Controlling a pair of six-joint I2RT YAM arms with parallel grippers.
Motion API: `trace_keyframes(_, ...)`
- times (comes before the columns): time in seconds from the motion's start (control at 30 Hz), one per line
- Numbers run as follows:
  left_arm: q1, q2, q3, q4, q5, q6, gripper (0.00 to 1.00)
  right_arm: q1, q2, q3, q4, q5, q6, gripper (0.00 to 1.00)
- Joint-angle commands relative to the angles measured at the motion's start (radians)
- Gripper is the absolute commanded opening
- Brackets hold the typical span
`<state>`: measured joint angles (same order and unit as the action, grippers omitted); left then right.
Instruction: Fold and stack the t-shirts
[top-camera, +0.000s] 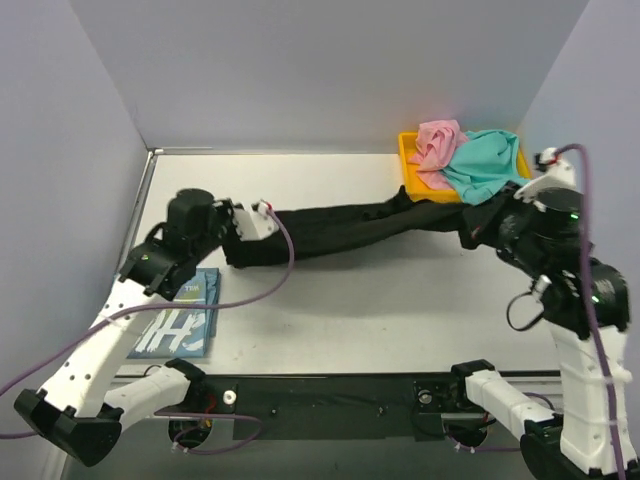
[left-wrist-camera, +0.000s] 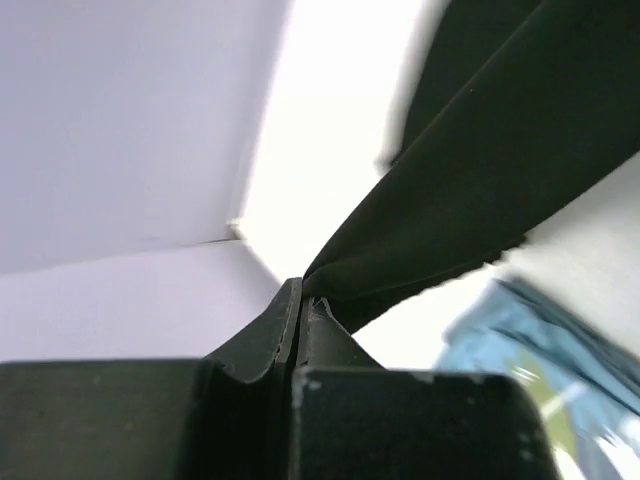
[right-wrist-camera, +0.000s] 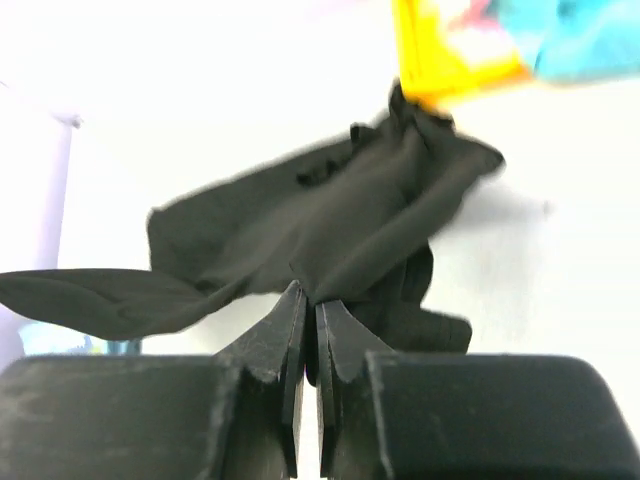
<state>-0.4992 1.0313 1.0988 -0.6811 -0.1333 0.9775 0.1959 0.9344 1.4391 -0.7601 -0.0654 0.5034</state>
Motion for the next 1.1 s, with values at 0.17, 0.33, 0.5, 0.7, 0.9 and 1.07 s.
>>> trace_keyframes(0.17,0.105,0.044,0.521,0.052,-0.126,-0.051,0.0,-0.007,-0.006,0.575,-0.111,0.13,-0.163,0.0)
trace_keyframes(0.33,0.117,0.095,0.633,0.064,-0.137,-0.045,0.0,-0.006,-0.002,0.655,-0.051,0.131,-0.23,0.0)
trace_keyframes(0.5,0.12,0.166,0.642,0.087,-0.135,-0.04,0.0,-0.006,0.073,0.604,0.024,0.109,-0.282,0.0)
trace_keyframes(0.7,0.235,0.375,0.769,0.331,-0.173,-0.08,0.0,-0.024,0.312,0.618,0.255,0.0,-0.381,0.0)
trace_keyframes(0.9,0.301,0.673,1.143,0.417,-0.157,-0.154,0.0,-0.193,0.696,0.831,0.627,-0.278,-0.053,0.0)
trace_keyframes(1.07,0.321,0.913,1.49,0.434,-0.137,-0.106,0.0,-0.315,0.99,1.199,0.838,-0.339,0.312,0.0)
